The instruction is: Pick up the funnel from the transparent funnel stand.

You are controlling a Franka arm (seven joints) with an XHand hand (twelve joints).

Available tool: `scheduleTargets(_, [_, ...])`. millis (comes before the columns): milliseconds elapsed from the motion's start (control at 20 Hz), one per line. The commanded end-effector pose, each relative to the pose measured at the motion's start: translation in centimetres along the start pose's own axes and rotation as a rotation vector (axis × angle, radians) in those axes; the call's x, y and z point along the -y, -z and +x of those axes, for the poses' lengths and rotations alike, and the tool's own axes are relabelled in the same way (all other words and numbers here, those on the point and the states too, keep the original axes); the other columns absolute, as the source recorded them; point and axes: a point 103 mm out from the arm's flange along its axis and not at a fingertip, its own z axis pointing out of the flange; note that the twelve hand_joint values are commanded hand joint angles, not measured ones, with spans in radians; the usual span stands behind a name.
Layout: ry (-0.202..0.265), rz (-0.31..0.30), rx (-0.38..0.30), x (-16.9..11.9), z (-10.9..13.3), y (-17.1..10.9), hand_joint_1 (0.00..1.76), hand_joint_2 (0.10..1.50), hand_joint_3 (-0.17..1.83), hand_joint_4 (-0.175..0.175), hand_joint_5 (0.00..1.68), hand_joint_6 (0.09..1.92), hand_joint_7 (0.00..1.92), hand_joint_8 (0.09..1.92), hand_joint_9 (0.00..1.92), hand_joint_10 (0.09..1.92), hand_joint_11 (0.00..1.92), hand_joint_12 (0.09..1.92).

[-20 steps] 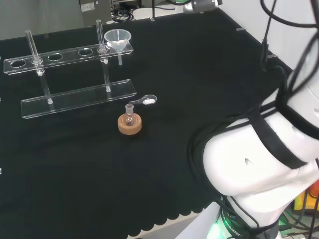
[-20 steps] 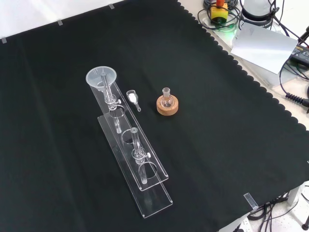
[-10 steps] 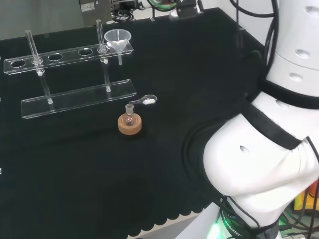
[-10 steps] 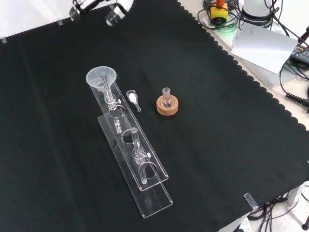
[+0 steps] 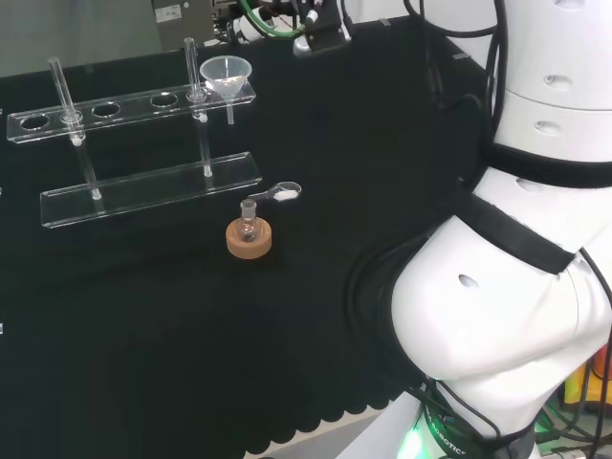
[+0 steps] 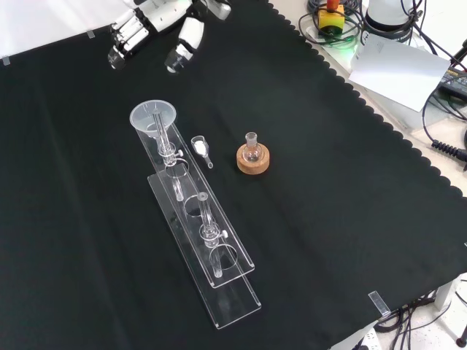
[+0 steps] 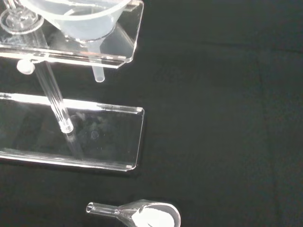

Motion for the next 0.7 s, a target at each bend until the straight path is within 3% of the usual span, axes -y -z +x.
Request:
scheduleTargets(50, [-0.011, 0.046, 0.039, -0.9, 1.4, -0.8, 0.31, 1.03, 0.27, -0.008, 0.15, 0.09, 0.02, 0.54, 0.18, 0.70, 0.01, 1.45])
scheduleTargets(350, [-0.012, 0.074, 0.083, -1.8, 2.9, -1.1, 0.48, 0.96, 0.25, -0.013, 0.15, 0.09, 0.03, 0.60, 0.20, 0.72, 0.05, 1.45])
scheduleTargets(700, [-0.008, 0.157, 0.061, -2.1, 3.4, -0.7, 0.47, 0.87, 0.26, -0.028, 0.17, 0.09, 0.06, 0.74, 0.28, 0.80, 0.26, 1.49])
